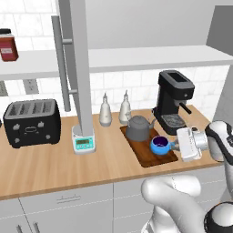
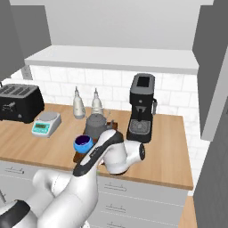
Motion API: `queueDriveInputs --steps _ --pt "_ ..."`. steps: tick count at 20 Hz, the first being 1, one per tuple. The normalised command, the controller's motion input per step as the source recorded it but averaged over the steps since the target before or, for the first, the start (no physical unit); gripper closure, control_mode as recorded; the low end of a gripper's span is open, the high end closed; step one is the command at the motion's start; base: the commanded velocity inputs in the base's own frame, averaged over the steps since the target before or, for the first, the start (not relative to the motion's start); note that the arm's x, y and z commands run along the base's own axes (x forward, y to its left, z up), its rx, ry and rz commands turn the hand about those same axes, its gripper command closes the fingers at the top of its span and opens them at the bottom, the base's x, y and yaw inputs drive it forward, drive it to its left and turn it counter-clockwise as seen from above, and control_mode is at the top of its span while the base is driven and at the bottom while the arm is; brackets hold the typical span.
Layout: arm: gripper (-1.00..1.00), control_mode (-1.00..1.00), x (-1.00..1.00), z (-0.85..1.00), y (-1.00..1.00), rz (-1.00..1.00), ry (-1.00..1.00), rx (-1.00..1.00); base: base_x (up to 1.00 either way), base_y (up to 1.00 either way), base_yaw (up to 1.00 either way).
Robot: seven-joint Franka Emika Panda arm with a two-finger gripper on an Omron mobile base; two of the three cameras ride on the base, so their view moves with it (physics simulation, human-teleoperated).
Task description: Pick the kettle from the counter and place it on the tray. Then pick the mug from the cabinet and place it on the tray. Then close the cabinet doors.
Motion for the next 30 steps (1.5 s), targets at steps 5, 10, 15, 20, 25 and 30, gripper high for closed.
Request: queueDriveInputs --steps 5,10,15,20,25,30 --pt "1.00 -1.00 0.53 -0.30 -0.16 0.05 0.02 -0.02 0.00 0.00 0.00" --pt "1.00 -1.00 0.52 -0.31 0.00 0.00 0.04 -0.02 0.00 0.00 0.00" --pt "1.00 -1.00 0.49 -0.39 0.00 0.00 0.00 0.00 0.00 0.00 0.00" --pt "1.00 -1.00 0.45 -0.42 -0.03 0.00 0.00 0.00 0.00 0.00 0.00" --pt "1.00 -1.00 0.20 -0.27 -0.08 0.01 0.00 0.00 0.00 0.00 0.00" --pt "1.00 -1.00 0.02 -0.25 -0.07 0.00 0.00 0.00 0.00 0.00 0.00"
